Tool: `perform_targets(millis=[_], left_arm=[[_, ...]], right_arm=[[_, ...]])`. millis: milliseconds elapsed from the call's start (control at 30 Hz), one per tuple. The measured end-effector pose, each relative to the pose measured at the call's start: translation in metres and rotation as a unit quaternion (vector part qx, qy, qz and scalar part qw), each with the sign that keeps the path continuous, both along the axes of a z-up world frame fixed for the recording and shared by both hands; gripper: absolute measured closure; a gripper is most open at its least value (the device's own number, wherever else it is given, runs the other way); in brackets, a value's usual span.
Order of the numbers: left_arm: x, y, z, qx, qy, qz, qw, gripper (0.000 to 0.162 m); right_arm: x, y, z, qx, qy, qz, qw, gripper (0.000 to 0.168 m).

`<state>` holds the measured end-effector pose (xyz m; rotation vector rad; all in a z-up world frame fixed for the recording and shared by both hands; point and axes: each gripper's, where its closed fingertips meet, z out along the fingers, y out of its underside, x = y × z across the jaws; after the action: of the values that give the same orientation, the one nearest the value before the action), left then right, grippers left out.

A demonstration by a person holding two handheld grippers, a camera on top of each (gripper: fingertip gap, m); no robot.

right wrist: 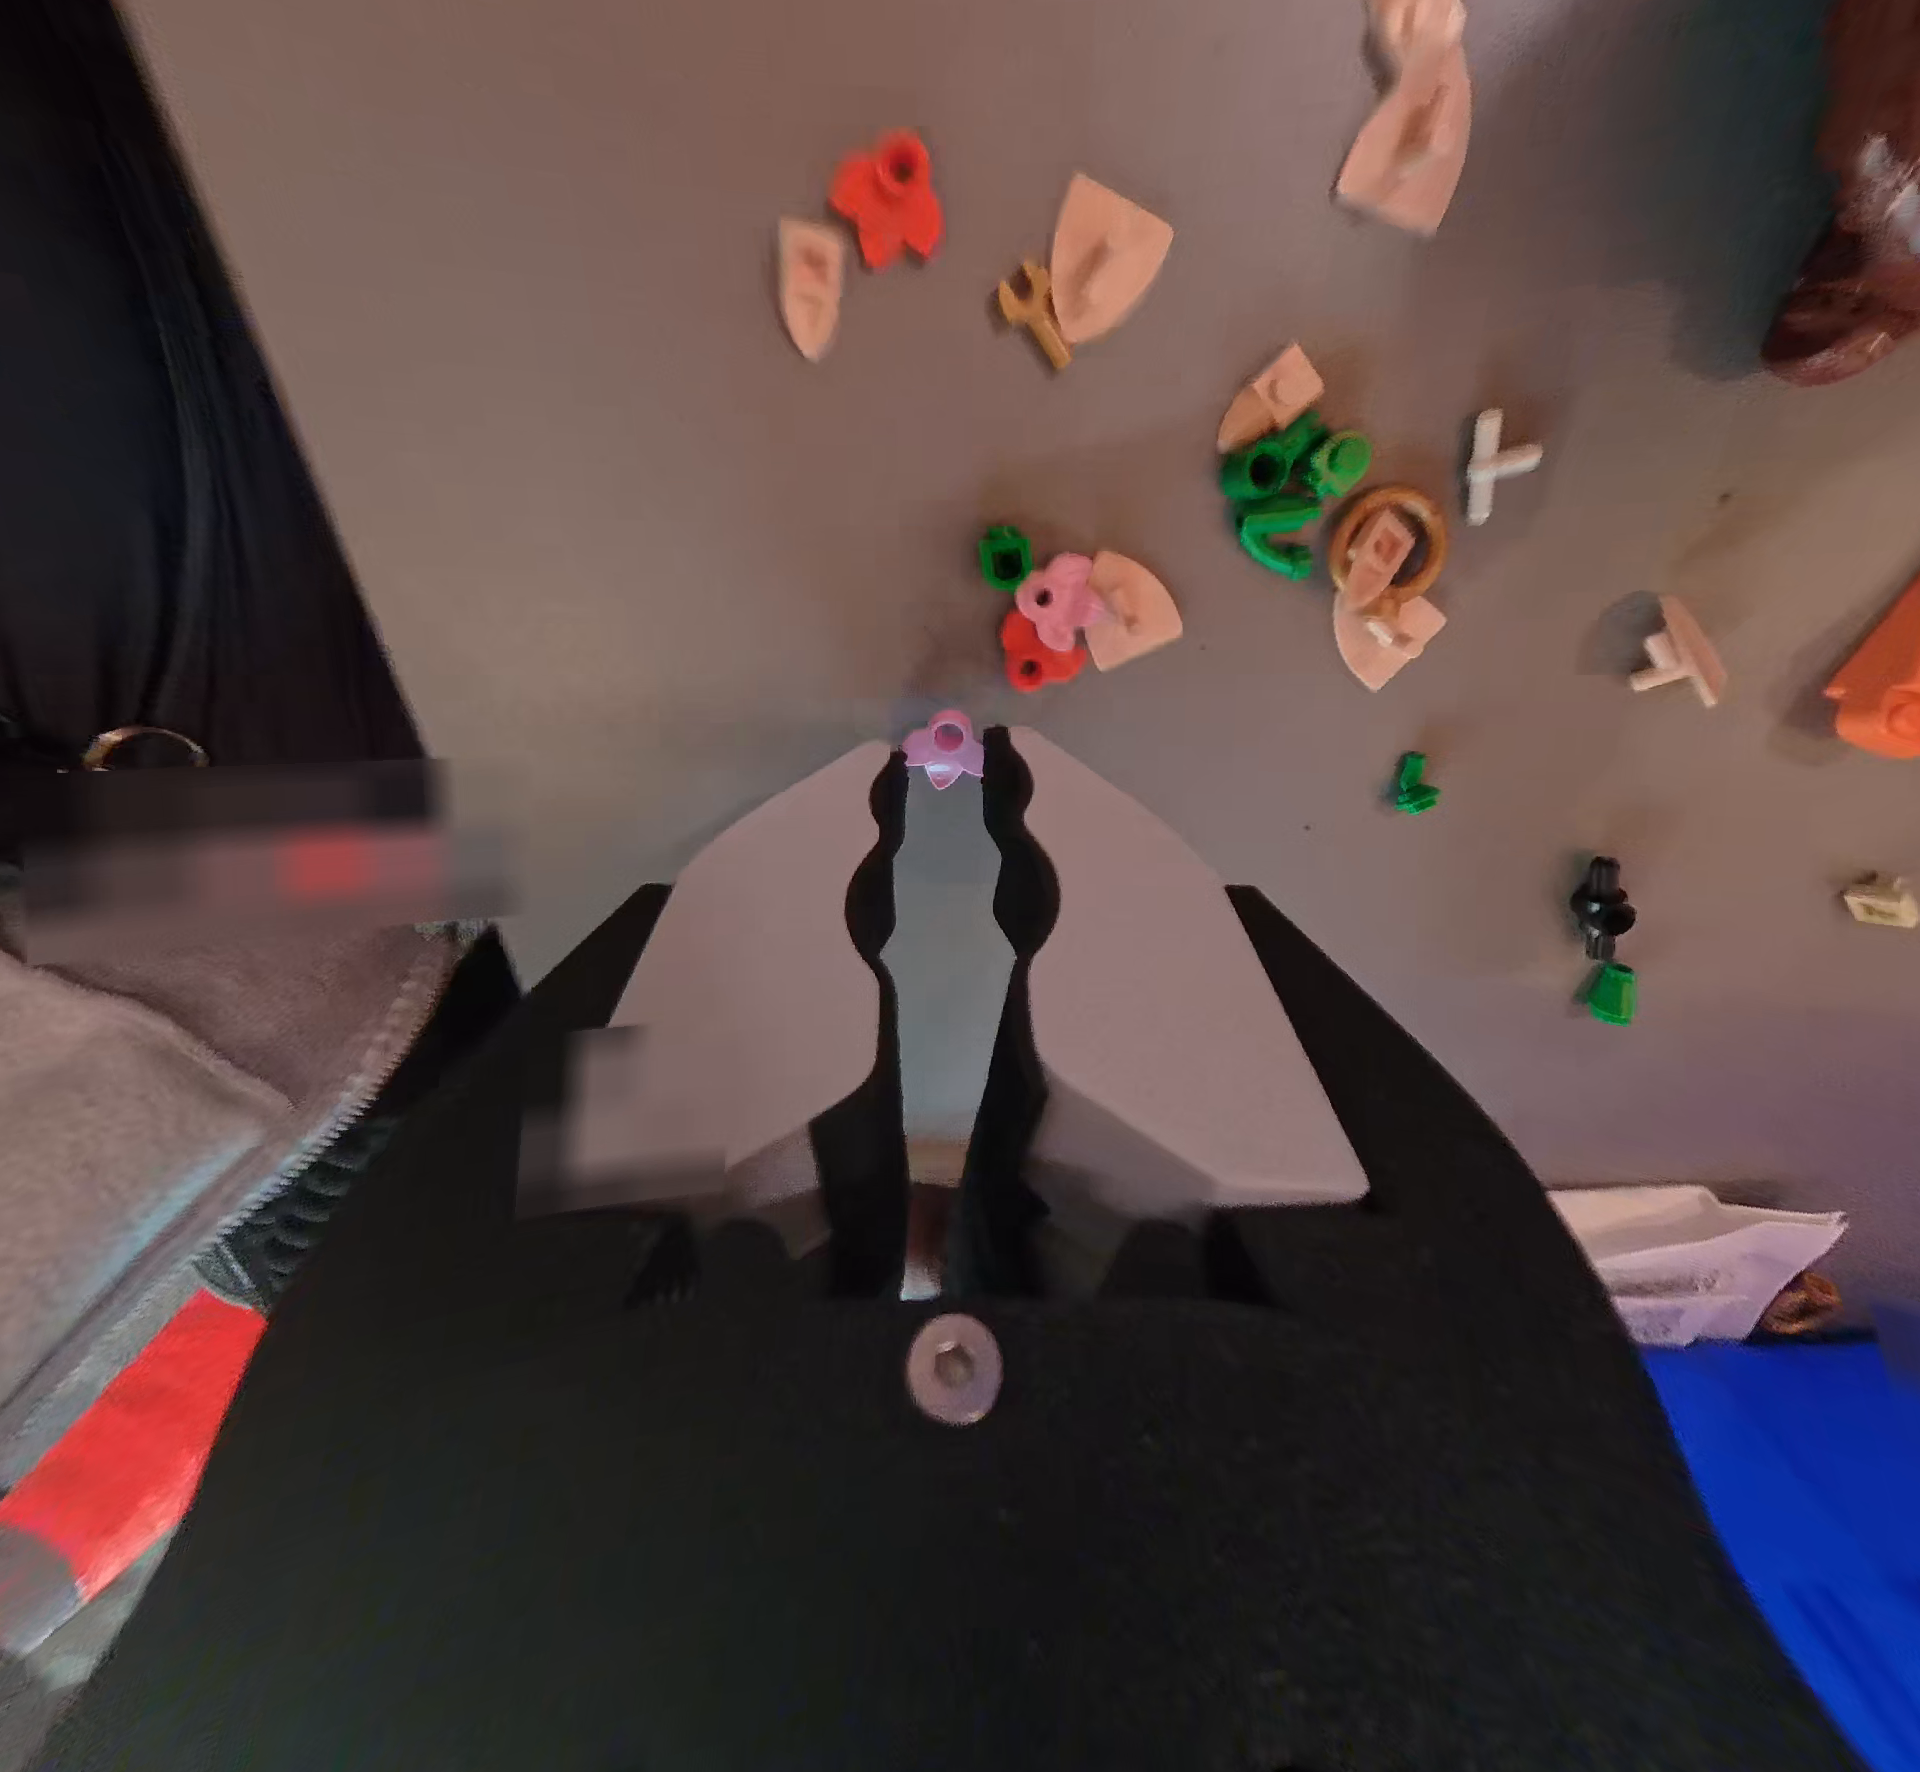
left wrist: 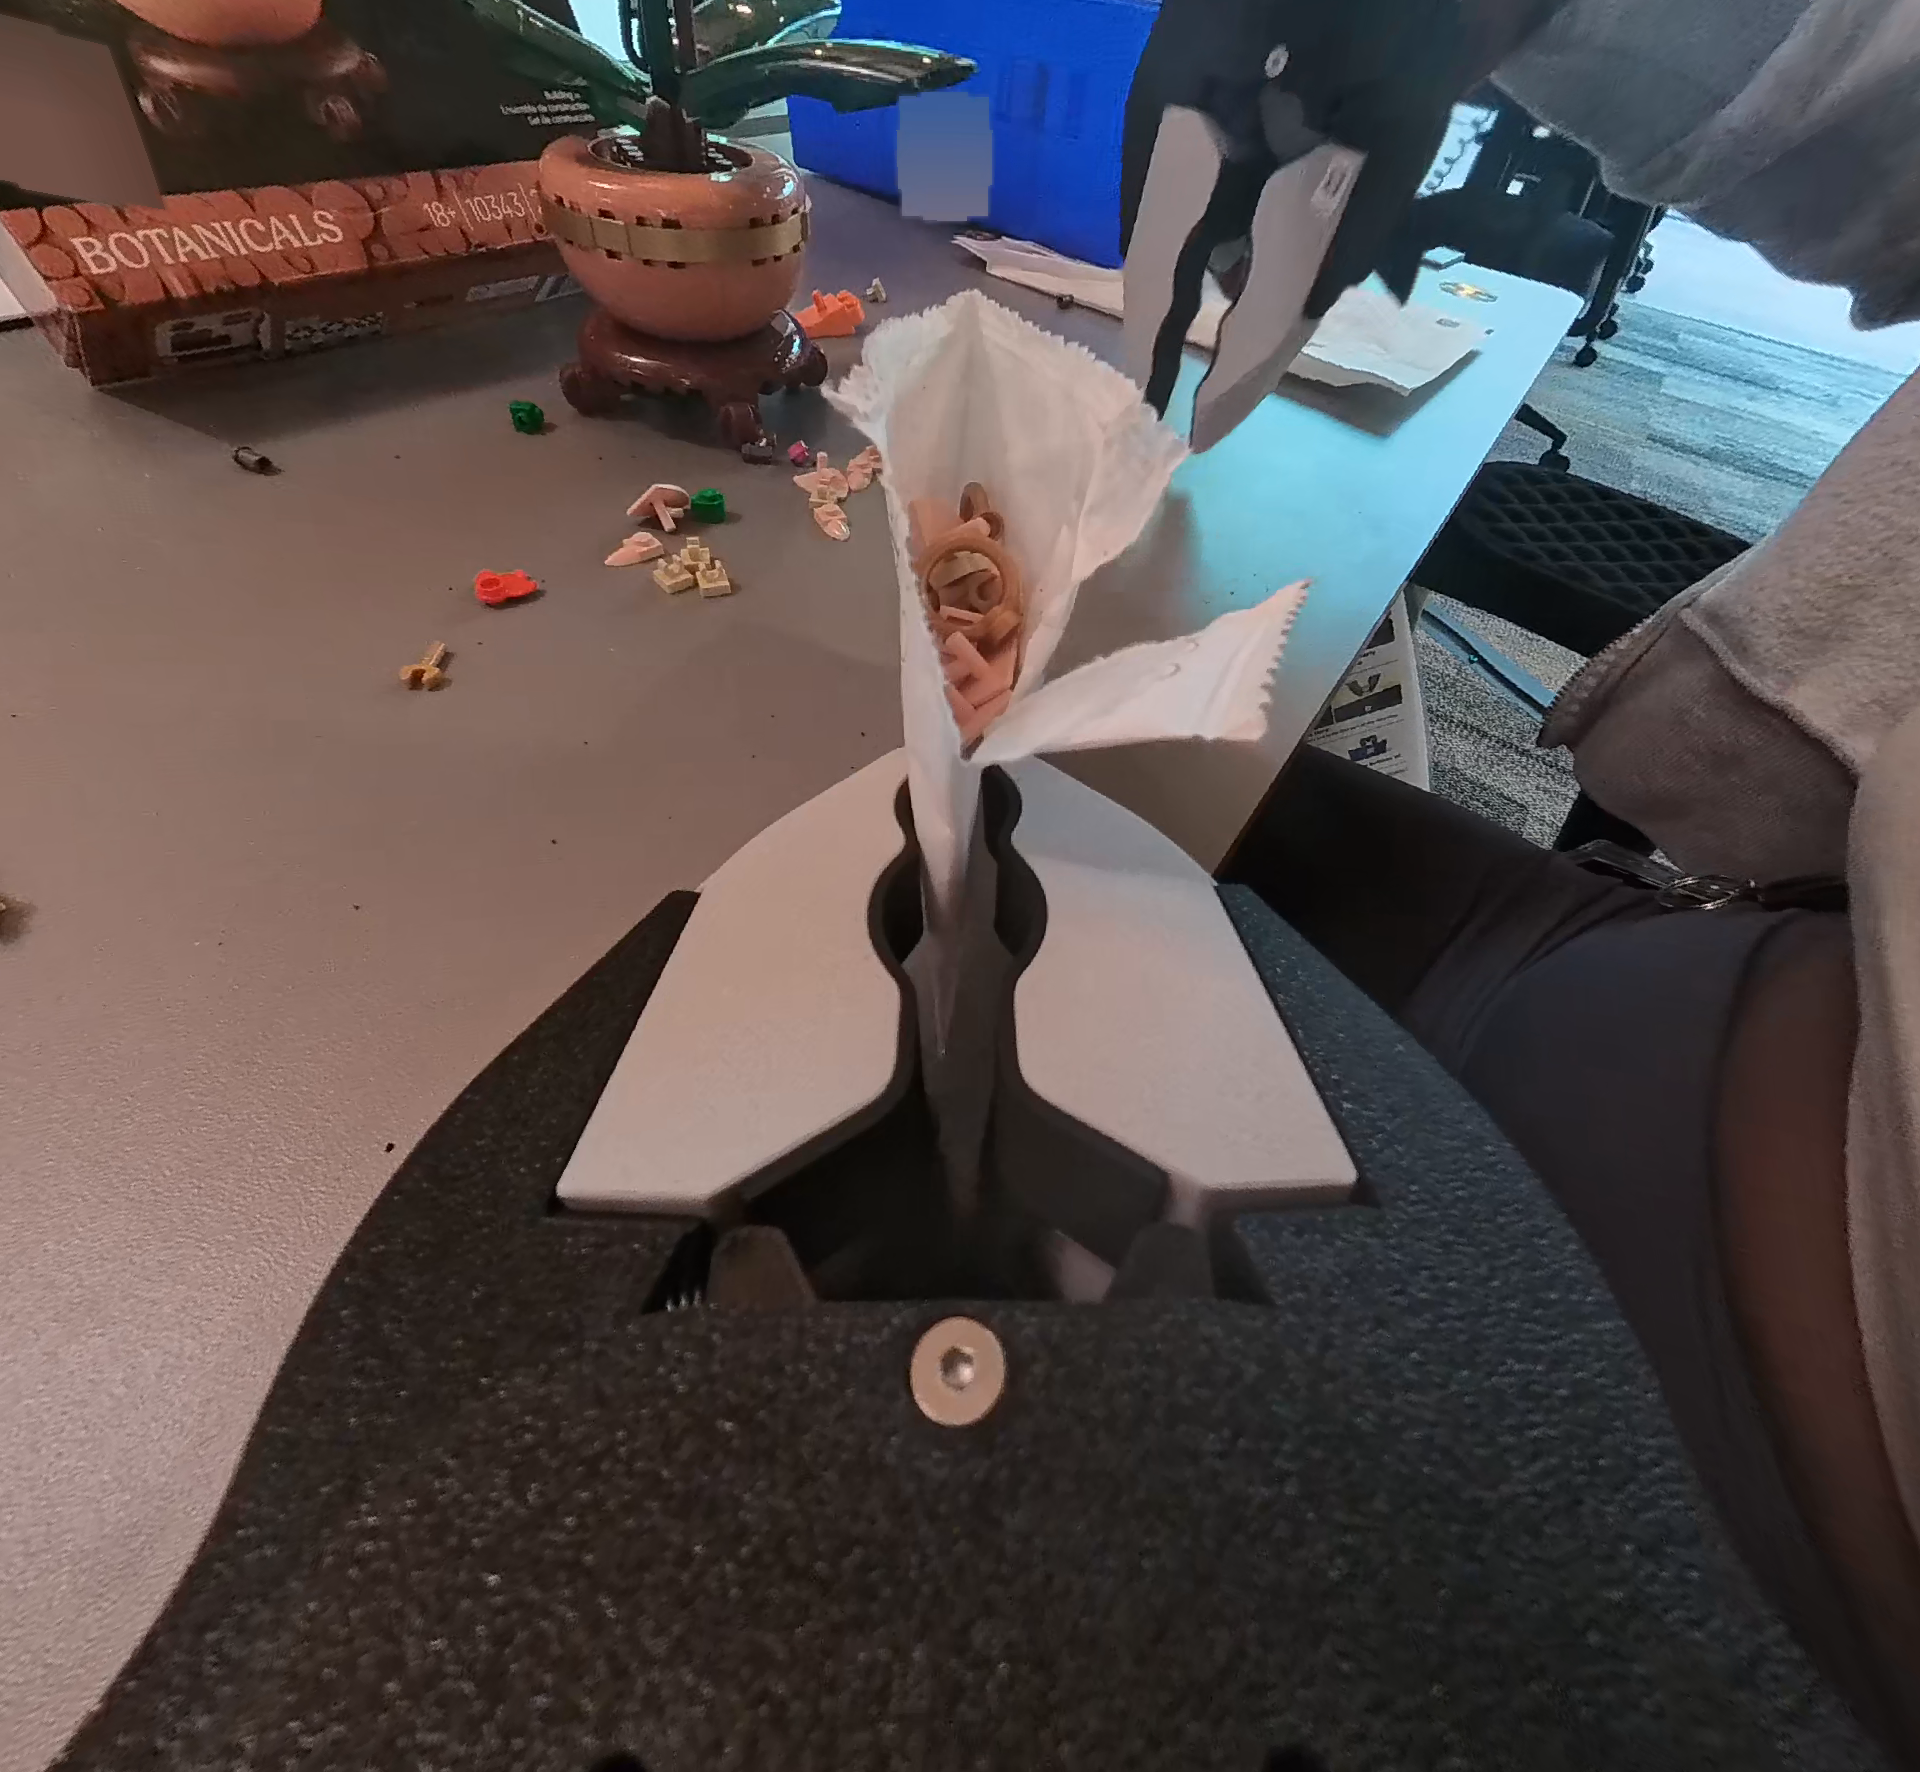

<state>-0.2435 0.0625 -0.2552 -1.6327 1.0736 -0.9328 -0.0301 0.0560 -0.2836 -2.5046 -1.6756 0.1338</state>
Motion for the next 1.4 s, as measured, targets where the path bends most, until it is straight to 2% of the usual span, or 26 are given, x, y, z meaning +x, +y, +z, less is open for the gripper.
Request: perform_targets(millis=[100, 167, 233, 333, 433, 467, 600, 733, 767, 867, 933, 1033, 1267, 1300, 1333, 1400], left_arm=[[0.001, 0.0, 0.0, 0.001, 0.001, 0.0, 1.0, 0.154], [0.001, 0.0, 0.0, 0.003, 0.002, 0.0, 1.0, 0.154], [0.001, 0.0, 0.0, 0.005, 0.003, 0.0, 1.0, 0.154], [0.001, 0.0, -0.001, 0.008, 0.005, 0.002, 1.0, 0.154], [0.002, 0.001, -0.001, 0.01, 0.007, 0.003, 1.0, 0.154], [0.002, 0.001, -0.001, 0.01, 0.007, 0.003, 1.0, 0.154], [0.001, 0.0, -0.001, 0.011, 0.006, 0.002, 1.0, 0.154], [0.001, 0.001, 0.0, 0.01, 0.005, 0.003, 1.0, 0.154], [0.001, 0.001, 0.0, 0.009, 0.004, 0.003, 1.0, 0.154], [0.002, 0.0, -0.001, 0.009, 0.005, 0.002, 1.0, 0.154], [0.002, 0.0, -0.001, 0.012, 0.007, 0.002, 1.0, 0.154], [0.002, 0.001, -0.001, 0.012, 0.009, 0.004, 1.0, 0.154], [0.002, 0.001, -0.001, 0.01, 0.007, 0.003, 1.0, 0.154], [0.002, 0.001, -0.001, 0.01, 0.007, 0.003, 1.0, 0.154], [0.002, 0.001, -0.001, 0.01, 0.007, 0.002, 1.0, 0.154], [0.002, 0.0, -0.001, 0.009, 0.006, 0.002, 1.0, 0.154]], right_arm=[[-0.041, 0.003, 0.044, 0.047, 0.081, 0.025, 0.995, 0.154], [-0.083, 0.008, 0.083, 0.105, 0.144, 0.066, 0.982, 0.154], [-0.123, 0.009, 0.106, 0.14, 0.179, 0.116, 0.967, 0.153], [-0.165, 0.016, 0.112, 0.163, 0.19, 0.163, 0.954, 0.153], [-0.189, 0.018, 0.102, 0.138, 0.206, 0.167, 0.954, 0.152], [-0.19, 0.02, 0.097, 0.135, 0.199, 0.162, 0.957, 0.145], [-0.188, 0.025, 0.095, 0.14, 0.215, 0.142, 0.956, 0.137], [-0.148, 0.027, 0.115, 0.185, 0.222, 0.102, 0.952, 0.141], [-0.132, 0.024, 0.112, 0.179, 0.209, 0.095, 0.957, 0.142], [-0.088, 0.02, 0.077, 0.135, 0.127, 0.052, 0.981, 0.141], [-0.081, 0.011, 0.051, 0.085, 0.108, 0.033, 0.99, 0.141], [-0.076, 0.013, 0.024, 0.072, 0.086, -0.001, 0.994, 0.142], [-0.074, 0.012, 0.0, 0.046, 0.074, -0.043, 0.995, 0.147], [-0.074, 0.011, -0.002, 0.043, 0.073, -0.042, 0.996, 0.149], [-0.077, 0.013, -0.002, 0.044, 0.085, -0.049, 0.994, 0.159], [-0.074, 0.013, -0.002, 0.044, 0.079, -0.058, 0.994, 0.161]])
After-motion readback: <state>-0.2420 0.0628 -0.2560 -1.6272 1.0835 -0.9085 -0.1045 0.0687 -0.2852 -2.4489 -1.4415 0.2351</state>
